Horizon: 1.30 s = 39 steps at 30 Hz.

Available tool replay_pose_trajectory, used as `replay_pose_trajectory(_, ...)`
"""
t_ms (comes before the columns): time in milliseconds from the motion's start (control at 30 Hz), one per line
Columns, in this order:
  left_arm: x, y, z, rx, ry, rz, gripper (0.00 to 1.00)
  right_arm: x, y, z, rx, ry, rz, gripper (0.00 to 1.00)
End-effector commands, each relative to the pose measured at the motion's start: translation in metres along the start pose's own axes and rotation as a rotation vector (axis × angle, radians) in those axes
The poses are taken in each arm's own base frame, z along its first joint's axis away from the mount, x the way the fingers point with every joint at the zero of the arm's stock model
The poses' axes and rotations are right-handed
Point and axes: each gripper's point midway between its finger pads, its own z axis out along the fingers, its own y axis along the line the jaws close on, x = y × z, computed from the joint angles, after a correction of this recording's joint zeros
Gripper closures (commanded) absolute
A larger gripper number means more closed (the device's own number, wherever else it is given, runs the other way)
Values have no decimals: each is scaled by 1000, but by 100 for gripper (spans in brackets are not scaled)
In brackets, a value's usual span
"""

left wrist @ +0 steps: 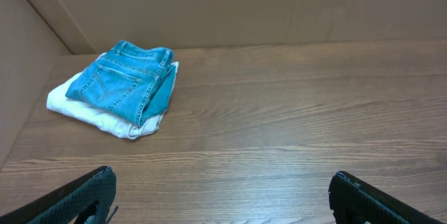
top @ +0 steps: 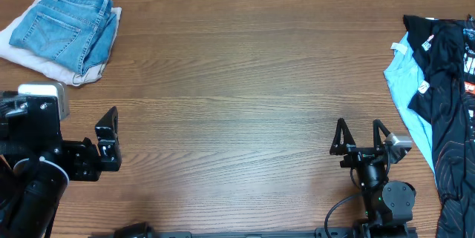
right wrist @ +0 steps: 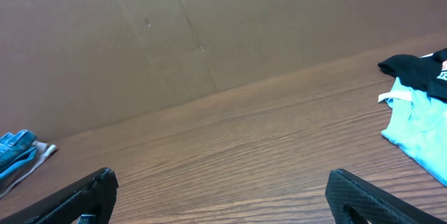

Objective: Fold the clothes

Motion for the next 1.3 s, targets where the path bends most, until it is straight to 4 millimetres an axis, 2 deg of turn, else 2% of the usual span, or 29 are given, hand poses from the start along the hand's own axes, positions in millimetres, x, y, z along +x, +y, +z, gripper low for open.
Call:
replay_pose_trajectory(0, -1, 0, 0, -4, -2, 4, 0, 1, -1, 0, -1, -6, -10, 0)
replay_pose_trajectory(833, 2, 0, 0, -3, 8, 2, 0, 1, -1, 0, -1, -6, -10, 0)
replay_pose_trajectory(900, 11, -5, 0, 26, 45, -21, 0, 1, -1, 0, -1, -6, -10, 0)
replay_pose_trajectory(1000, 22, -18, 1, 91, 94, -156, 0, 1, -1, 0, -1, -6, -10, 0)
replay_pose_trajectory(1067, 28, -21, 6, 102, 125, -218, 0, 1, -1, 0, -1, -6, -10, 0)
replay_pose_trajectory(1133, 31, -24, 18, 124, 132, -207, 0, 1, -1, 0, -1, -6, -9, 0)
replay_pose_trajectory(1267, 34, -15, 63, 83, 61, -219, 0, 1, -1, 0, -1, -6, -10, 0)
